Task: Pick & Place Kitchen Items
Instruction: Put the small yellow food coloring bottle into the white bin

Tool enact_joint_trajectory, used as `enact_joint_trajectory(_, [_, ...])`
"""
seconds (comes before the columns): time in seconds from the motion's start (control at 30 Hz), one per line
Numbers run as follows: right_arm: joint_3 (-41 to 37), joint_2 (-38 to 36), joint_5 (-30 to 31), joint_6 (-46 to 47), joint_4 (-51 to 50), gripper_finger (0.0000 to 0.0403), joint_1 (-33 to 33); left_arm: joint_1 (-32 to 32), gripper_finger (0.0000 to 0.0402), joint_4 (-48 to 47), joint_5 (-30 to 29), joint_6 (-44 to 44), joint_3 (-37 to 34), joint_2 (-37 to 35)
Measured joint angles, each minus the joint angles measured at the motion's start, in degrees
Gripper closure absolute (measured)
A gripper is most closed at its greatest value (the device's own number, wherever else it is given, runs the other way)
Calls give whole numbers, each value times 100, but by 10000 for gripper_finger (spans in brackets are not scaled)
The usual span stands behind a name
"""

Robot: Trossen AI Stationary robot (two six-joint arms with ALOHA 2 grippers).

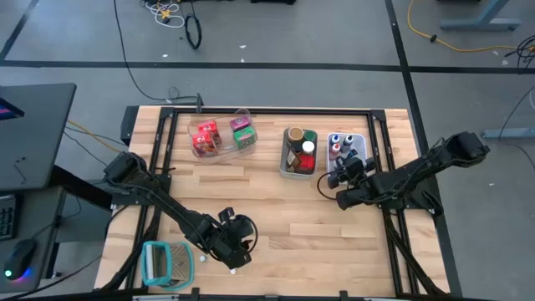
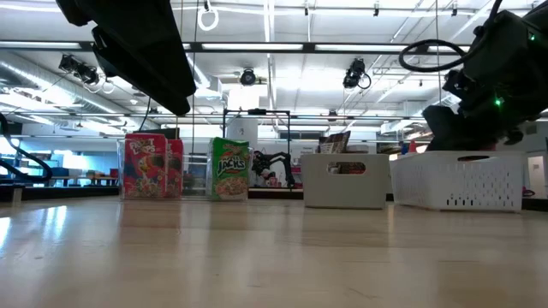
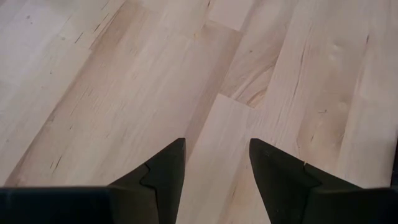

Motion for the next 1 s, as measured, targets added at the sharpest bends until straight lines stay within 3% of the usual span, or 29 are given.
enact_joint_trajectory(0.37, [837, 0, 103, -1272, 291, 293, 2, 0, 215, 9, -91, 0, 0, 0])
enact_joint_trajectory(0.5, [1188, 0, -519, -2349, 995, 293, 3, -19, 215, 115, -18, 129, -2, 0])
enact_joint_trajectory(0.67, [1222, 0, -1530, -3719, 2375, 293, 9, -253, 215, 650, 394, 973, -7, 0])
enact_joint_trajectory(0.83, [1222, 0, -2199, -4205, 3053, 293, 9, -712, 215, 1507, 264, 1706, -6, 0])
enact_joint_trajectory(1.0, [1222, 0, -2294, -4285, 3105, 293, 9, -1181, 215, 1742, -149, 1372, -6, 102])
